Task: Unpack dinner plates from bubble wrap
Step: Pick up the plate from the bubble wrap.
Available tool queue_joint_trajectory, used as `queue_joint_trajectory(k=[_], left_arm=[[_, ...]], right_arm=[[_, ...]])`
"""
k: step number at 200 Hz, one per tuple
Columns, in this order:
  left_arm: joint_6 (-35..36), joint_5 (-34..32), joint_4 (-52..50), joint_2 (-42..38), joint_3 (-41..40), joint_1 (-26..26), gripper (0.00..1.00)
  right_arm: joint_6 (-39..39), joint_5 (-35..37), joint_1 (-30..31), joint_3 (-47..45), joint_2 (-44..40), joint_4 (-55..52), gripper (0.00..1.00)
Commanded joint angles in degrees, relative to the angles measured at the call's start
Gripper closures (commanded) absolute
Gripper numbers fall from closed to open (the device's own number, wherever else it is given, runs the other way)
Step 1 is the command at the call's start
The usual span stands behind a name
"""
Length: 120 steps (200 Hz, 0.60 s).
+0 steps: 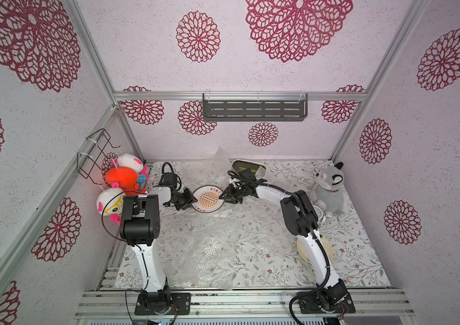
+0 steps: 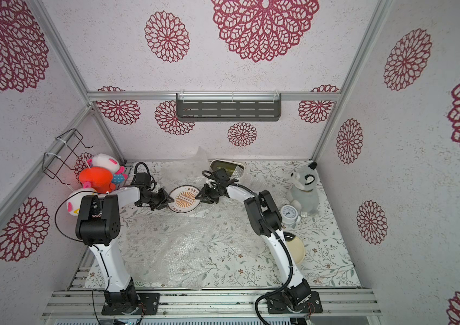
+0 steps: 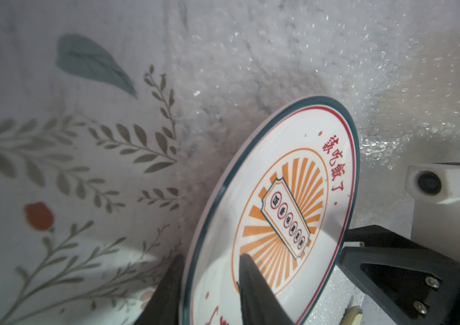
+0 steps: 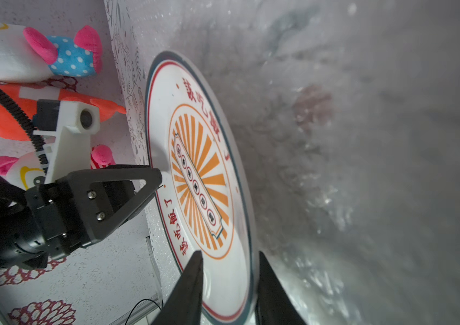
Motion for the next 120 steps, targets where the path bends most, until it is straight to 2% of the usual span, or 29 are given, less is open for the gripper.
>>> queue_joint_trajectory(k=[1,78,120], left_arm=[[0.33,1.17,0.37,0.89,0.36,-0.88,0.65],[1.97,3.27,-0.33,1.49,0.71,-0.88,0.67],[2.19,3.83,-0.35,1.42,0.80,-0.75,0.68]], right_arm=[[2.34,-2.76,0.87,-0.28,-2.49,4.84,0.70],[5.77,-3.11,2.45,0.13,-2.45,8.77,0.75],[5.98,-2.23,2.80,-0.02,-2.36,8.67,0.83]])
